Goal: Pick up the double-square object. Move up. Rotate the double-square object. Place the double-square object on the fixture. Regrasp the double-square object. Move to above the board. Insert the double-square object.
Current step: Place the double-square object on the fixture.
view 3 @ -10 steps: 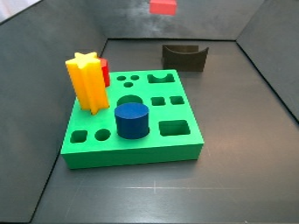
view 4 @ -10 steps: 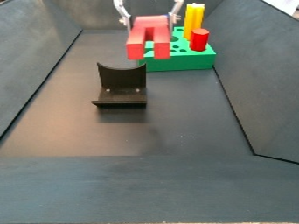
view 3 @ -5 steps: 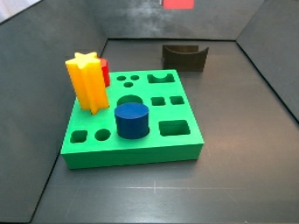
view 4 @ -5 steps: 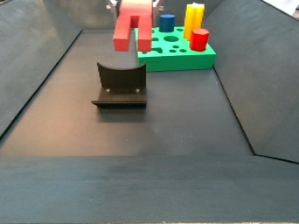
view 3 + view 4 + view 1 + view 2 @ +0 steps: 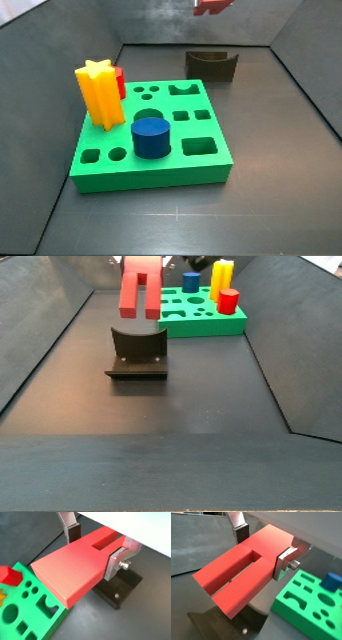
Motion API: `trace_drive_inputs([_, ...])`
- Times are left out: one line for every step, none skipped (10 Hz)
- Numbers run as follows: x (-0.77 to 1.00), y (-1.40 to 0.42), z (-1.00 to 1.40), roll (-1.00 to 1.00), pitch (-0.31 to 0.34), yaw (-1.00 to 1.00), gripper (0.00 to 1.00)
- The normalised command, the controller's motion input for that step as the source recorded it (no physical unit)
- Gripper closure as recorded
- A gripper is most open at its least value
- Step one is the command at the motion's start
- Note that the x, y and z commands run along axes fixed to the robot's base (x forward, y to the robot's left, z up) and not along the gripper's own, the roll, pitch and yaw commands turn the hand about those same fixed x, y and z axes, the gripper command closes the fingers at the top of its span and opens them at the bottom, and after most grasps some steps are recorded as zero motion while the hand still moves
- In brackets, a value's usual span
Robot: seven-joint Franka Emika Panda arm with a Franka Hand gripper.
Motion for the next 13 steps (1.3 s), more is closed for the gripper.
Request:
trace_drive_inputs([0.20,0.05,-0.02,-0.88,0.097,0.00,1.00])
trace_drive_inputs([0.12,0.05,-0.02,-0.65,0.111,-0.04,1.00])
trace_drive_inputs([0.08,0.05,-0.01,-0.49,0.102,-0.06,1.00])
trace_drive_inputs([0.07,0.03,-0.01,-0.28,0.084,-0.08,1.00])
trace_drive_inputs([0.07,0.03,-0.01,-0.22,0.077,-0.08,1.00])
trace_drive_inputs([0.13,0.13,-1.00,-1.00,0.234,-0.02,1.00])
trace_drive_inputs([0.13,0.14,-1.00,-1.00,0.231,-0.03,1.00])
trace_drive_inputs([0.15,0.14,-1.00,-1.00,0.262,-0.10,1.00])
trace_drive_inputs([0.17,0.14,-1.00,-0.92,0.264,-0.14,1.00])
trace_drive_inputs([0.18,0.14,-1.00,-0.71,0.215,-0.19,1.00])
trace_drive_inputs([0.19,0.14,-1.00,-0.60,0.189,-0.21,1.00])
trace_drive_inputs([0.20,0.14,-1.00,-0.33,0.121,-0.23,1.00])
trace_drive_inputs([0.20,0.14,-1.00,-0.25,0.095,-0.23,1.00])
